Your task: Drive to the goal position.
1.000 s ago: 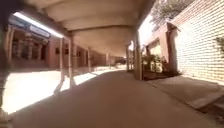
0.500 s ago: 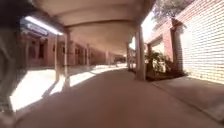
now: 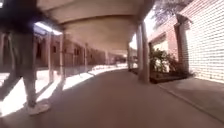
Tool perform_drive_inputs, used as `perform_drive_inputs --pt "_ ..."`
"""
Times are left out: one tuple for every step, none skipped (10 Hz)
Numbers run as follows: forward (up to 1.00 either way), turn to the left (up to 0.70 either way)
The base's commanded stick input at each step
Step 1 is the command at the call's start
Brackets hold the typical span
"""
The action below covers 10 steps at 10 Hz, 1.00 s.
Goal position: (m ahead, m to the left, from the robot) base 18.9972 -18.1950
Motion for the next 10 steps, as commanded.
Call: perform_drive_inputs --pt "0.85 0.00" --pt "0.85 0.00" --pt "0.85 0.00" --pt "0.85 0.00" --pt "0.85 0.00" --pt "0.85 0.00" --pt "0.85 0.00" --pt "0.85 0.00" --pt "0.85 0.00" --pt "0.85 0.00"
